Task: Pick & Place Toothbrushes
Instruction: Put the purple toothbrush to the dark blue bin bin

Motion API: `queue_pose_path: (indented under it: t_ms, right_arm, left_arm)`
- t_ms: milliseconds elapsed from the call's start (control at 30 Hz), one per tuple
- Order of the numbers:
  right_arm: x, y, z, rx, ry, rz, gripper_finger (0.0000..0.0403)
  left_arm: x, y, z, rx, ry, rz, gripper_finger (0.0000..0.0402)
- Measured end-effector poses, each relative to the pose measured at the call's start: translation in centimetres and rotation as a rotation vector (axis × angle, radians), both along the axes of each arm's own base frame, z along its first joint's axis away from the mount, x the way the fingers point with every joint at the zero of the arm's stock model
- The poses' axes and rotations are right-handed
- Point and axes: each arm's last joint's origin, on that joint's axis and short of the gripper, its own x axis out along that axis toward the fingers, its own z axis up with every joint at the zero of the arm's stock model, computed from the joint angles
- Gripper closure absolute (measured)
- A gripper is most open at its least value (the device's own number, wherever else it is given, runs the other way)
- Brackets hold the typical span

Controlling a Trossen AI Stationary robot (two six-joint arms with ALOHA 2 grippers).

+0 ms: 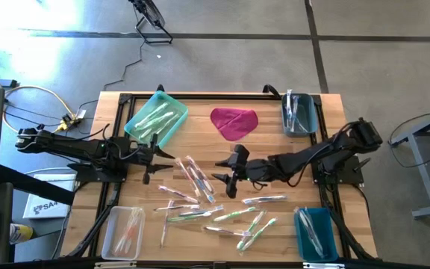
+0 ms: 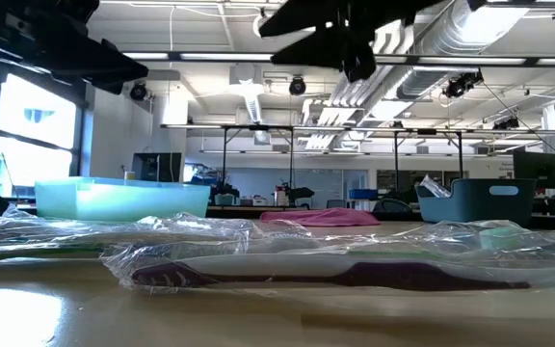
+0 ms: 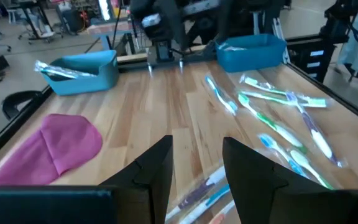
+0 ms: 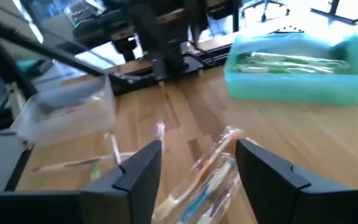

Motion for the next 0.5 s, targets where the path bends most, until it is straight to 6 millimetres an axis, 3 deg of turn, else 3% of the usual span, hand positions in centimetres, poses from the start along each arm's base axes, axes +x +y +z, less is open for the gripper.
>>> queue_pose_path:
  t_ms: [233, 500]
  right_arm:
    - [0.2, 2.7, 2.8, -0.014, 0.011, 0.048, 0.0256]
    - [0.7, 5.7, 3.7, -0.076, 0.054, 0.001, 0.0317]
  left_arm:
    - [0.0, 0.0, -0.1, -0.006, 0.013, 0.002, 0.0265]
    - [0.0, 0.0, -0.4, -0.009, 0.044, 0.003, 0.0265]
